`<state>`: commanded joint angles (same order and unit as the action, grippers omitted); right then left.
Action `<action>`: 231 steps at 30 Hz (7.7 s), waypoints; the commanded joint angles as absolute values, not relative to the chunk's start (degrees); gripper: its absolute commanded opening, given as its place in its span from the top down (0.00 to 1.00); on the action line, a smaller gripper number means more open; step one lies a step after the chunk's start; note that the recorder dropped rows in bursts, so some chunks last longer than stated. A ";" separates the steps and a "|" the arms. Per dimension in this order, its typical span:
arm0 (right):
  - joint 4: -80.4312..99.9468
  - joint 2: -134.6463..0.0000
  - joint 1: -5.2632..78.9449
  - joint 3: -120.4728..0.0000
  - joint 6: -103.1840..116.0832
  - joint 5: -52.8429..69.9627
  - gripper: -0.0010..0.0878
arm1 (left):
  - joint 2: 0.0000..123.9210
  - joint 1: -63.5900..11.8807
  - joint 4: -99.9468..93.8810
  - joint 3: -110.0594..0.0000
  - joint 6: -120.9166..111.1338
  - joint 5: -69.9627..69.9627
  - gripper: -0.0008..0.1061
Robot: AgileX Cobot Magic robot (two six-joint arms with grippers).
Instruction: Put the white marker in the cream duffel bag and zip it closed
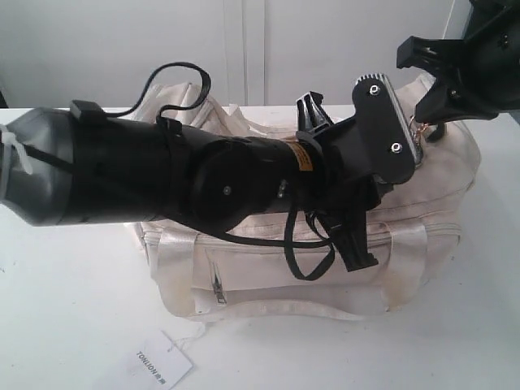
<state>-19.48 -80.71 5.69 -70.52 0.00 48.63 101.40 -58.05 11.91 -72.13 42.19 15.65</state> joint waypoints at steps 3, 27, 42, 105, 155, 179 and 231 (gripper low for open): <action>-19.44 -80.71 5.69 -70.52 0.00 48.76 0.99 | 102.32 -58.05 11.91 -72.13 42.19 16.08 0.66; -12.91 -80.71 5.69 -70.52 0.00 39.22 0.99 | 103.28 -58.05 11.91 -72.13 42.42 10.83 0.99; -10.41 -81.33 5.69 -70.52 0.65 26.75 0.99 | 103.28 -58.05 11.91 -72.13 42.42 10.68 0.99; -23.67 -92.86 10.23 -74.78 -1.30 34.77 0.74 | 103.28 -58.05 11.63 -72.13 42.16 9.00 0.99; -22.16 -80.74 10.23 -74.57 -4.37 55.81 0.99 | 83.67 -53.12 12.95 -72.13 11.32 -33.10 0.99; -10.15 -77.02 10.23 -73.09 0.00 61.68 0.99 | 76.58 -29.92 -6.09 -72.02 -11.31 -53.64 0.99; -7.68 -68.30 1.04 -60.46 1.36 56.07 0.99 | 31.35 -8.75 3.08 -45.44 -7.35 -56.77 0.99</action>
<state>-7.68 -68.30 1.04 -60.46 1.36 56.07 31.35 -8.75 3.08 -45.44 -7.35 -56.77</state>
